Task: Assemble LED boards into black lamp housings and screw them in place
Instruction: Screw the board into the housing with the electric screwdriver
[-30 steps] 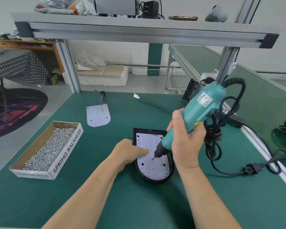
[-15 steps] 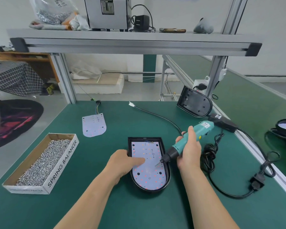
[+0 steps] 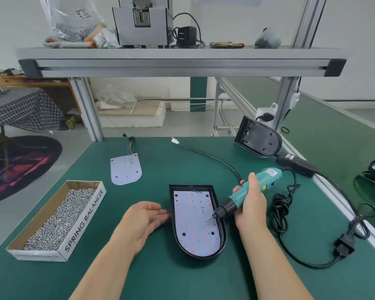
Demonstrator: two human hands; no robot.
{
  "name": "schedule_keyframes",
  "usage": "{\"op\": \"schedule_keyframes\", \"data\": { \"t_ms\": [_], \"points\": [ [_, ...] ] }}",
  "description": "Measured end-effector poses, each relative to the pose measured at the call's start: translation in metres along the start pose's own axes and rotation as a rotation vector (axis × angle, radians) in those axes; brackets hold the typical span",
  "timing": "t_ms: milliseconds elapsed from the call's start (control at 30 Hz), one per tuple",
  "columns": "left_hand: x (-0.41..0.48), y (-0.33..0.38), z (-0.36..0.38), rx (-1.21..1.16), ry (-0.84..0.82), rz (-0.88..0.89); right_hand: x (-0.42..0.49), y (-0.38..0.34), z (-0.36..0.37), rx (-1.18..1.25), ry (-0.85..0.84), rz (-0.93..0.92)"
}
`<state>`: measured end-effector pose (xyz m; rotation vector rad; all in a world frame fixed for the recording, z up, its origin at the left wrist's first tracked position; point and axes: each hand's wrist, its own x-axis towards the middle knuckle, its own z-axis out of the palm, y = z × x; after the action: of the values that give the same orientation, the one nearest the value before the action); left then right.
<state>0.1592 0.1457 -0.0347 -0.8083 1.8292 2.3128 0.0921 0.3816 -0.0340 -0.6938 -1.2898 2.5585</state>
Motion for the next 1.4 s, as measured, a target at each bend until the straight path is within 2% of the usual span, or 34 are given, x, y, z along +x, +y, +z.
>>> {"op": "schedule_keyframes", "data": {
  "t_ms": [300, 467, 533, 667, 800, 1000, 1200, 1400],
  "points": [
    [0.005, -0.010, -0.006, -0.012, -0.002, 0.111, -0.001, 0.000, -0.001, -0.003, 0.000, 0.000],
    [0.004, -0.009, -0.005, 0.207, 0.124, 0.201, -0.001, 0.000, -0.001, -0.003, 0.000, -0.008],
    [0.004, -0.008, -0.006, 0.214, 0.145, 0.202, -0.001, 0.000, -0.001, -0.007, -0.002, -0.005],
    [0.000, -0.004, -0.006, -0.037, 0.043, 0.140, -0.001, 0.001, -0.001, -0.023, -0.007, -0.009],
    [-0.001, 0.000, -0.005, -0.152, 0.025, 0.146, -0.002, 0.001, 0.000, -0.027, -0.005, -0.013],
    [-0.007, 0.004, 0.004, -0.215, 0.014, 0.197, -0.003, -0.002, 0.000, 0.005, -0.006, 0.000],
    [-0.025, 0.009, 0.024, -0.099, -0.109, 0.204, -0.012, -0.008, 0.007, 0.062, -0.023, -0.016],
    [-0.044, 0.012, 0.039, -0.253, -0.284, 0.157, -0.038, -0.027, 0.023, 0.152, -0.023, -0.133]
  ]
}}
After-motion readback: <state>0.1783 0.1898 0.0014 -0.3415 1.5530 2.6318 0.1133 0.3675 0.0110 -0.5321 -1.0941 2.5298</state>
